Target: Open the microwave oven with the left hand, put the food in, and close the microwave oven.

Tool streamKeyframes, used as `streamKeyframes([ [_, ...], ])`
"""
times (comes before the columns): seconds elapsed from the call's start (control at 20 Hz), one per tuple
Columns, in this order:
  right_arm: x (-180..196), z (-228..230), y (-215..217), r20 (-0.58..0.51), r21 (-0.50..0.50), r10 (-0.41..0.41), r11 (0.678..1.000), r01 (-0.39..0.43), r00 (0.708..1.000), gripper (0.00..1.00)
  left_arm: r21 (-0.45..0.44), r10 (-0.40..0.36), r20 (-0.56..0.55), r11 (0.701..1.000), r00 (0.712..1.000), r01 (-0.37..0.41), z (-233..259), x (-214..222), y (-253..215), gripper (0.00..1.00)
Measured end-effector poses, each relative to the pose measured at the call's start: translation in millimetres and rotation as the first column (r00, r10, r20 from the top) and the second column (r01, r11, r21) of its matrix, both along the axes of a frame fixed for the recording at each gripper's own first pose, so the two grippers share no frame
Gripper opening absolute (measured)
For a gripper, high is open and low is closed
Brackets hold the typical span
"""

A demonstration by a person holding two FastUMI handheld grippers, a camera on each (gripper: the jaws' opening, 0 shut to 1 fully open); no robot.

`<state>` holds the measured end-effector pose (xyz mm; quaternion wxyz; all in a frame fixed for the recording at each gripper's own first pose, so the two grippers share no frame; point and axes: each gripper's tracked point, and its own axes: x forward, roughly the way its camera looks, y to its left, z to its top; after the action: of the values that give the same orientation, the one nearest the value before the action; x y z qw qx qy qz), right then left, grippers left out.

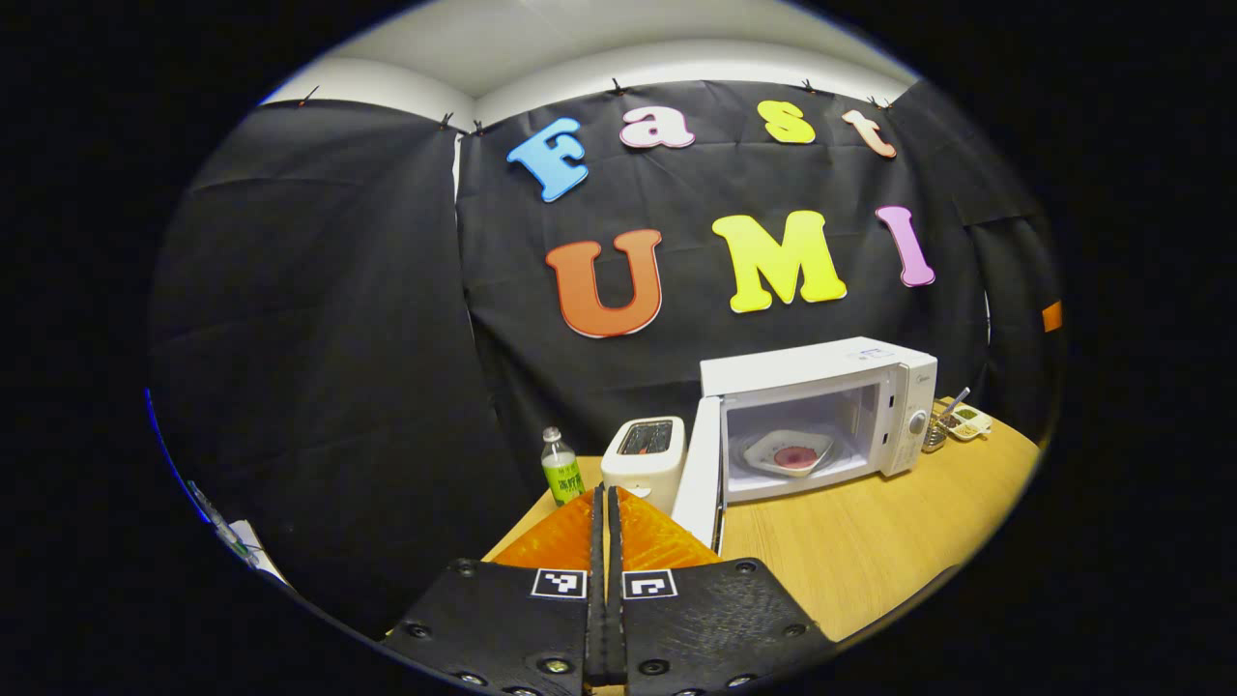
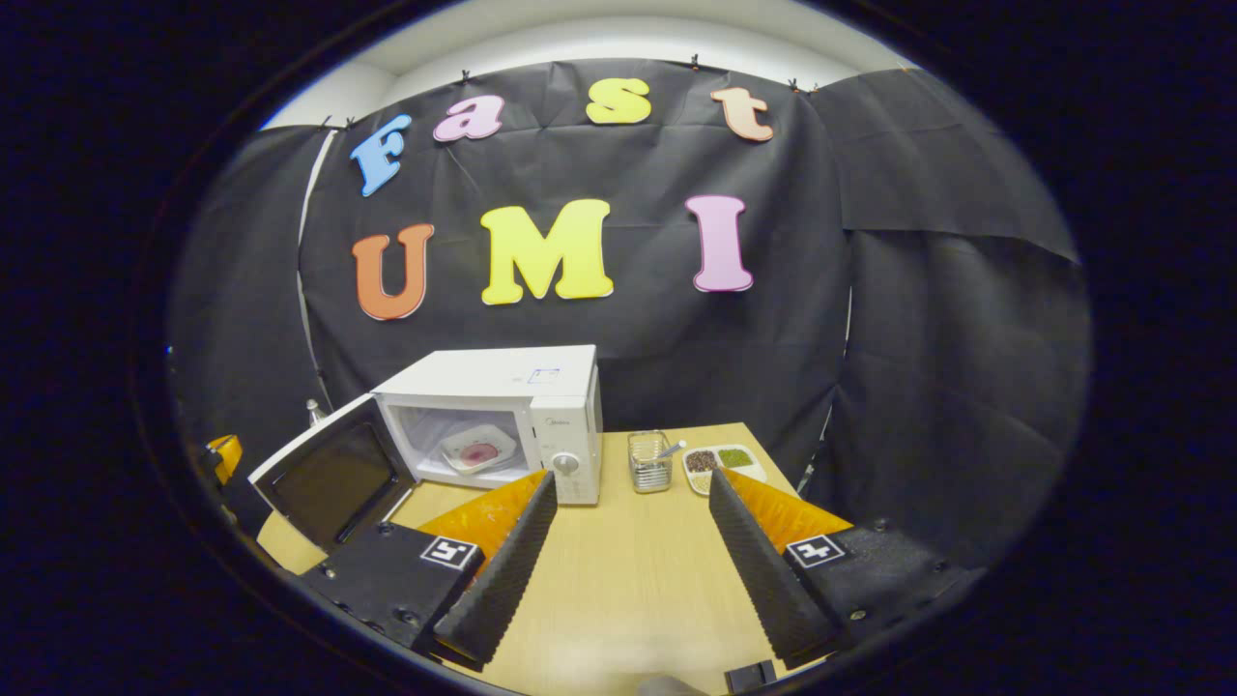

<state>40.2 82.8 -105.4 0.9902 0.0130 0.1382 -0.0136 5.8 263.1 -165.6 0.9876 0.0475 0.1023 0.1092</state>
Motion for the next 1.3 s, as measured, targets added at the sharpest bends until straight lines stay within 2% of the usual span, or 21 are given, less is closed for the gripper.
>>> streamKeyframes([
  [0.1,-9,5,0,-0.001,0.000,-0.005,1.000,0.005,1.000,1.00,-0.002,0.011,-0.019,1.000,1.000,-0.011,-19,-2,17,0.00],
  [0.2,-17,10,-3,0.000,-0.008,-0.016,1.000,0.016,1.000,1.00,-0.043,0.022,-0.053,0.999,0.998,-0.025,-44,-2,27,0.00],
  [0.35,-26,14,-7,0.000,0.000,-0.031,1.000,0.031,1.000,1.00,-0.097,0.026,-0.088,0.995,0.996,-0.034,-72,3,30,0.00],
  [0.45,-31,15,-10,0.001,-0.011,-0.039,0.999,0.039,0.999,1.00,-0.090,0.021,-0.110,0.995,0.994,-0.031,-87,8,27,0.00],
  [0.5,-33,17,-10,0.001,-0.013,-0.037,0.999,0.037,0.999,0.92,-0.089,0.027,-0.119,0.995,0.993,-0.038,-90,7,27,0.00],
  [0.55,-36,19,-9,0.004,-0.012,-0.035,0.999,0.035,0.999,1.00,-0.113,0.022,-0.113,0.993,0.993,-0.035,-91,6,22,0.00],
  [0.6,-35,21,-8,0.008,-0.010,-0.033,0.999,0.033,0.999,0.92,-0.127,0.022,-0.106,0.991,0.994,-0.035,-91,5,17,0.00],
  [0.7,-35,22,-5,0.007,-0.004,-0.025,1.000,0.026,1.000,0.92,-0.121,0.006,-0.117,0.992,0.993,-0.020,-97,5,2,0.00],
  [0.85,-37,25,-2,0.013,-0.005,-0.016,1.000,0.017,1.000,0.92,-0.131,-0.057,-0.107,0.990,0.993,0.043,-91,2,-31,0.00],
  [0.9,-37,27,-1,0.015,-0.006,-0.014,1.000,0.014,1.000,1.00,-0.130,-0.080,-0.102,0.989,0.992,0.067,-90,3,-44,0.00],
  [0.95,-38,28,0,0.016,-0.003,-0.010,1.000,0.010,1.000,0.92,-0.125,-0.109,-0.096,0.987,0.989,0.097,-88,3,-57,0.00],
  [1.0,-38,27,4,0.014,0.003,-0.006,1.000,0.006,1.000,1.00,-0.120,-0.139,-0.089,0.985,0.986,0.128,-86,4,-70,0.00],
  [1.05,-39,27,6,0.012,0.003,0.002,1.000,-0.002,1.000,0.92,-0.111,-0.164,-0.086,0.982,0.983,0.154,-86,6,-83,0.00],
  [1.1,-41,27,7,0.011,-0.003,0.006,1.000,-0.006,1.000,1.00,-0.104,-0.188,-0.090,0.978,0.978,0.179,-87,7,-94,0.00],
  [1.15,-43,29,6,0.015,-0.013,0.009,1.000,-0.009,1.000,0.92,-0.105,-0.215,-0.092,0.973,0.972,0.205,-86,8,-107,0.00],
  [1.3,-43,31,-1,0.025,-0.025,0.007,1.000,-0.006,1.000,0.92,-0.098,-0.282,-0.075,0.957,0.957,0.274,-78,15,-143,0.00],
])
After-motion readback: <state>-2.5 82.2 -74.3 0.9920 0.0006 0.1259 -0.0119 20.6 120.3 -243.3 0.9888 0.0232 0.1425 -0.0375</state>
